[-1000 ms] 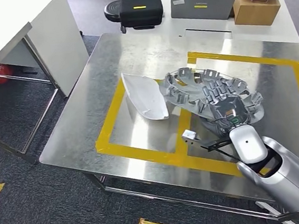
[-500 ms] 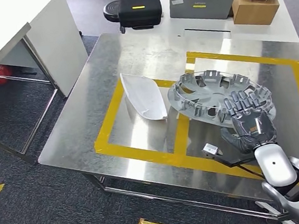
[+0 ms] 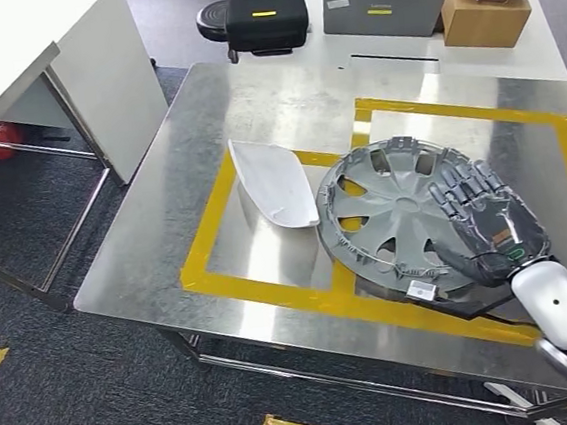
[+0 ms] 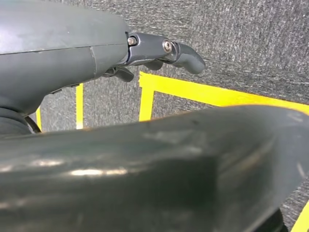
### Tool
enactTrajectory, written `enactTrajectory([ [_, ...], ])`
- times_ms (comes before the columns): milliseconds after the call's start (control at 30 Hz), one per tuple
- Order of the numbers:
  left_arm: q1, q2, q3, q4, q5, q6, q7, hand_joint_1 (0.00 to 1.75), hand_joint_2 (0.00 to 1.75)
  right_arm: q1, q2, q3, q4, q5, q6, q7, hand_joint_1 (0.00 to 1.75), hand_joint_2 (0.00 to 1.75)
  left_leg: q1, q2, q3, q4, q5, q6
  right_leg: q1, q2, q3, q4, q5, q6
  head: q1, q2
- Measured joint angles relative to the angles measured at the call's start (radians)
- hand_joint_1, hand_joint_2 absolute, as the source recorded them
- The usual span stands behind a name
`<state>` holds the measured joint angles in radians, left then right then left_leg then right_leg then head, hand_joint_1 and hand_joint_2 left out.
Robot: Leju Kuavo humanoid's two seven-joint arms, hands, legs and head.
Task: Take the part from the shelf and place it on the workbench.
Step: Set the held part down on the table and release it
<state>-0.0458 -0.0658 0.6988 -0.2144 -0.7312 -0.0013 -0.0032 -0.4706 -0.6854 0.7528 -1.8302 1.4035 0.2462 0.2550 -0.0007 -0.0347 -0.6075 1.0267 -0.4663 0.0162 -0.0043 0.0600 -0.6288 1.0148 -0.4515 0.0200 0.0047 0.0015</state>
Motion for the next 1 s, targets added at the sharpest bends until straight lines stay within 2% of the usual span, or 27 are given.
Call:
enactTrajectory([
  [200,0.002,-0.007,0.023,0.0,-0.001,0.007,0.0,0.0,0.0,0.021,-0.14,-0.004,-0.107,-0.001,-0.035,0.013,0.0,0.0,0.0,0.0,0.0,0.0,-0.001,0.002,0.0,0.0,0.001,0.0,-0.001,0.001,0.0,0.0],
  [333,0.0,-0.012,0.031,0.0,-0.014,0.005,-0.006,0.0,0.0,0.079,-0.156,-0.033,-0.129,0.025,-0.127,0.028,0.0,0.0,0.0,0.001,0.001,0.0,-0.002,0.001,0.0,0.001,0.001,0.0,-0.001,0.001,0.0,0.0],
  [433,-0.001,-0.016,0.032,0.0,-0.032,0.001,-0.015,0.0,0.0,0.116,-0.122,-0.045,-0.124,0.072,-0.254,0.034,0.0,0.0,0.001,0.001,0.001,0.0,-0.002,0.001,0.001,0.001,0.001,0.0,-0.002,0.001,0.0,0.0],
  [567,-0.007,-0.018,0.032,0.0,-0.054,-0.004,-0.027,0.0,0.0,0.172,-0.031,-0.051,-0.095,0.149,-0.424,0.057,0.0,0.0,0.002,0.0,0.002,0.0,-0.002,0.001,0.002,0.0,0.002,0.0,-0.002,0.0,0.0,0.0],
  [800,-0.011,-0.019,0.032,0.0,-0.103,0.003,-0.035,0.0,0.0,0.2,0.064,-0.038,-0.066,0.167,-0.678,0.197,0.0,0.0,0.002,0.001,0.002,0.0,-0.002,0.0,0.002,0.001,0.002,0.0,-0.002,0.0,0.0,0.0],
  [867,-0.012,-0.019,0.031,0.0,-0.122,0.008,-0.035,0.0,0.0,0.225,0.096,-0.062,-0.07,0.167,-0.751,0.142,0.0,0.0,0.002,0.0,0.002,0.0,-0.002,0.0,0.002,0.0,0.002,0.0,-0.003,0.0,0.0,0.0],
  [900,-0.012,-0.02,0.03,0.0,-0.13,0.01,-0.035,0.0,0.0,0.255,0.124,-0.094,-0.076,0.167,-0.785,0.067,0.0,0.0,0.003,-0.001,0.002,0.0,-0.002,0.0,0.003,-0.001,0.003,0.0,-0.003,0.0,0.0,0.0],
  [933,-0.012,-0.02,0.03,0.0,-0.136,0.011,-0.035,0.0,0.0,0.298,0.169,-0.144,-0.083,0.167,-0.822,-0.042,0.0,0.0,0.003,-0.002,0.002,0.0,-0.002,0.0,0.003,-0.002,0.004,0.0,-0.004,-0.001,0.0,0.0],
  [1000,-0.01,-0.021,0.029,0.0,-0.146,0.012,-0.035,0.0,0.0,0.396,0.297,-0.274,-0.093,0.167,-0.89,-0.309,0.0,0.0,0.004,-0.004,0.003,0.0,-0.004,-0.001,0.003,-0.004,0.004,0.0,-0.006,-0.002,0.0,0.0],
])
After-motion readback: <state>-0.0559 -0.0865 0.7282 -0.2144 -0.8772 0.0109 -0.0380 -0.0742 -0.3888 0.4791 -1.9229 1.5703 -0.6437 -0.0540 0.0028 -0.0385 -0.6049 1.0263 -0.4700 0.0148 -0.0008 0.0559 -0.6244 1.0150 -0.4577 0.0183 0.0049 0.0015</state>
